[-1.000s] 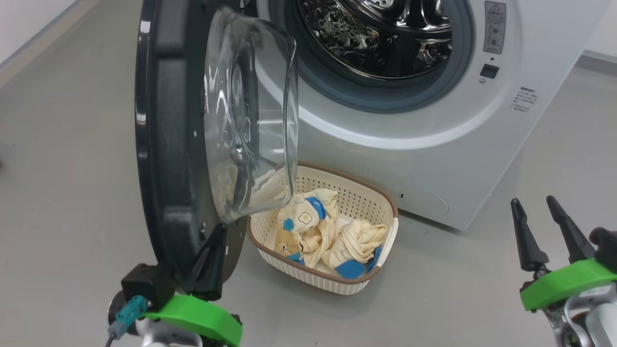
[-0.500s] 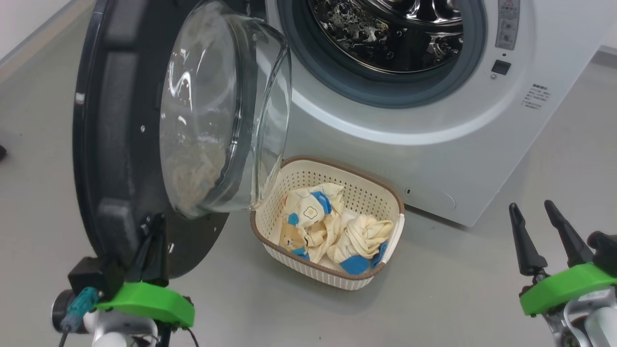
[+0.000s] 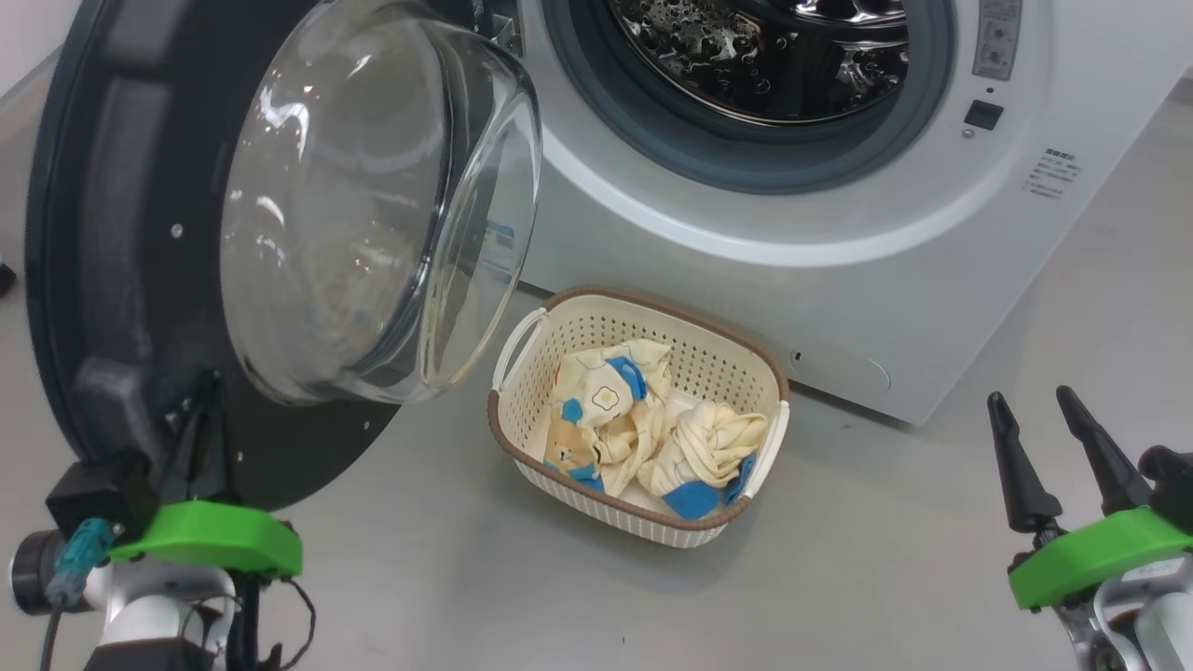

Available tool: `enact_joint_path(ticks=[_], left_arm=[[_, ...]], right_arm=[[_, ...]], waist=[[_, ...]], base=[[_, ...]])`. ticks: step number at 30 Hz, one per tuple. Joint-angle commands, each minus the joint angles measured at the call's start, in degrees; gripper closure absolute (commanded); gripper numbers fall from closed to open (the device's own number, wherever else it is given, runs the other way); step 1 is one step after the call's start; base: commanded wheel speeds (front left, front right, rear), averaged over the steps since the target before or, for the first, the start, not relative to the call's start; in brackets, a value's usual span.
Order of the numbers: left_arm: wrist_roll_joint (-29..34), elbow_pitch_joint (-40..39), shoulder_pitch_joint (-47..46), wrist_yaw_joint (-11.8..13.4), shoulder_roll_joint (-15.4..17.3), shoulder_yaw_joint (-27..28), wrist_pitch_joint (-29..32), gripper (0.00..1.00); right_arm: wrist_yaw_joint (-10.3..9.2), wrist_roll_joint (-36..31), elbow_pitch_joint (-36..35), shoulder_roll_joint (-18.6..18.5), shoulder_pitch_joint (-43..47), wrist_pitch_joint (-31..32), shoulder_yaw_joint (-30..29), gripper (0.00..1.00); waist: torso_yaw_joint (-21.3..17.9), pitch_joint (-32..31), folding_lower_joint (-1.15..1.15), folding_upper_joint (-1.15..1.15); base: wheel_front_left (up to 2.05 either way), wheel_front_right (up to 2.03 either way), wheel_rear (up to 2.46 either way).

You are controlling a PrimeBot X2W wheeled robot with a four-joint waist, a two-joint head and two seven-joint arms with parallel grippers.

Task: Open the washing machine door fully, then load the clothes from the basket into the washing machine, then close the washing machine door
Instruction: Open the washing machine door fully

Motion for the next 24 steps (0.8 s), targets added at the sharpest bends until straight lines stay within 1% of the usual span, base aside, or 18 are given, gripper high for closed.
enact_joint_path(ticks=[1, 10, 24], left_arm=[[-0.3, -0.7, -4.2, 0.6, 2.6, 3.8, -0.9, 1.00], [-1.0, 6.7, -8.9, 0.5, 4.3, 6.2, -3.4, 1.00], [-0.6, 19.0, -17.7, -1.1, 6.1, 9.1, -5.8, 1.00]], right_arm=[[0.09, -0.3, -1.6, -1.8, -1.8, -0.6, 0.8, 0.00], [0.09, -0.2, -1.7, -2.4, -2.6, -0.6, 1.5, 0.00], [0.09, -0.3, -2.2, -3.7, -4.2, -0.6, 1.4, 0.00]], waist=[[0.0, 0.2, 0.00, 0.00], [0.2, 1.9, 0.00, 0.00], [0.5, 5.2, 0.00, 0.00]], base=[[0.00, 0.00, 0.00], [0.00, 0.00, 0.00], [0.00, 0.00, 0.00]])
